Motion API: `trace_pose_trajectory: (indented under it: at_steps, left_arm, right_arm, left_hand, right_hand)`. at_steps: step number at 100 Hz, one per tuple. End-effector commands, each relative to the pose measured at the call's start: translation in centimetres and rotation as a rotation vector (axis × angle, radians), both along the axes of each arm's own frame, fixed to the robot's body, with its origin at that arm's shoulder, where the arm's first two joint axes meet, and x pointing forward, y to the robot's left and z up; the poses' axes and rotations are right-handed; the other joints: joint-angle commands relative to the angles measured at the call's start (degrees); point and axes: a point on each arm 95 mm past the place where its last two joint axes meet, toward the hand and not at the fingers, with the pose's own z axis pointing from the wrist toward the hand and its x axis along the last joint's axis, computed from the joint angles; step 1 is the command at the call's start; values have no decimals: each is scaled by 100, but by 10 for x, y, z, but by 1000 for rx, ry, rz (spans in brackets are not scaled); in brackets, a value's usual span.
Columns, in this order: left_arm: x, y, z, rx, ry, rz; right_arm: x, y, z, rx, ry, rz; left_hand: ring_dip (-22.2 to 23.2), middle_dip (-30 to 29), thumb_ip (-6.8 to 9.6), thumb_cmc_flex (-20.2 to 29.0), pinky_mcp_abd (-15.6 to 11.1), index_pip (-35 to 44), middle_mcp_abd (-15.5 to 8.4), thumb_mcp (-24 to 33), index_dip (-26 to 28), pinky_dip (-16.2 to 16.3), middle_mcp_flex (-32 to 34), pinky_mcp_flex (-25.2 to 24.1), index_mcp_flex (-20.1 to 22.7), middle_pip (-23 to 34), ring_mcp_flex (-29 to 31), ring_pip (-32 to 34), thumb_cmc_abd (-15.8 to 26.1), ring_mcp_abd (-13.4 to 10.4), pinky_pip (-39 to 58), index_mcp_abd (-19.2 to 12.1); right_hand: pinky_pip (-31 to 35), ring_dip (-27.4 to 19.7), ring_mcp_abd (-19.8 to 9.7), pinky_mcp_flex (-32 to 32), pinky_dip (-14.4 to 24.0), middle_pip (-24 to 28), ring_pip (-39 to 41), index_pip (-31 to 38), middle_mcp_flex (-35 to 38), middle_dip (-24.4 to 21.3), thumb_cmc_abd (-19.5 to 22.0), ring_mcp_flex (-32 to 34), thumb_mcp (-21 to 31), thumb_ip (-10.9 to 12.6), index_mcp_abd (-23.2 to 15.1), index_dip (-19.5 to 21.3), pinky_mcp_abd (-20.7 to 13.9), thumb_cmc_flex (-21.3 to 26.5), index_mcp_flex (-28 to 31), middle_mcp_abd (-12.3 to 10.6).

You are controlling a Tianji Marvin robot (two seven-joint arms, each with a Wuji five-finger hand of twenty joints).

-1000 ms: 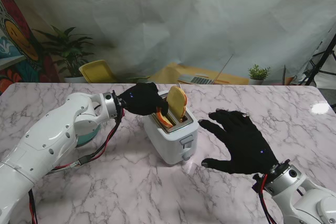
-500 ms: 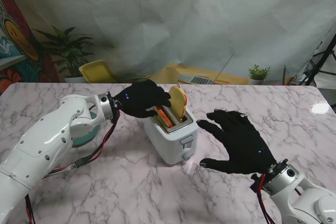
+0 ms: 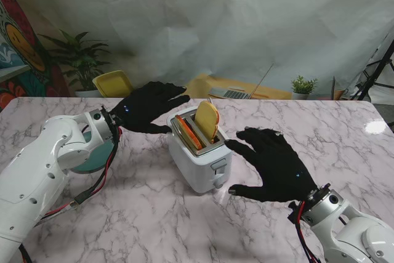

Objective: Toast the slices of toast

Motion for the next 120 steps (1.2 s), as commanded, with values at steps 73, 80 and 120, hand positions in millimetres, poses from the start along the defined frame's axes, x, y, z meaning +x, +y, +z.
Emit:
trace_pose_trajectory:
  at_steps: [73,80,120]
  left_arm:
    - [-41,38,-83,-70,147,174]
    - [-40,34,-91,-86,170,181]
    - [-33,22,-115,-128,213,219]
  right_arm:
    - [3,11,-8,10,26,11]
    - [3,11,-9,13,27,9]
    - [-1,10,-13,14,35,-6]
  left_hand:
    - [-320,35,227,678,-105,-565,190,-1112,126,-603,-267,-12,-172,-191,-282,-503,1057,189,-893,247]
    - [-339,63,228,685,-110,-561,193,-1116,127,-618,-272,-21,-171,-179,-288,-524,1068,198,-911,244]
    - [-408,93,254,801,-49,-561,223,-1101,118,-698,-293,-27,-189,-210,-316,-603,1058,226,-999,266]
  right_hand:
    - [-1,-160,42,-64,-33,-16,-327,-174,-180,17,38,-47,53,77,133,65,17,-35,-11,57]
    - [0,-161,42,-63,-33,-18,-330,-175,-179,16,40,-51,50,78,133,65,16,-30,-11,51]
    - [4,-158,35,-57,-31,-12,-321,-166,-150,18,30,-24,47,83,133,67,20,2,11,42]
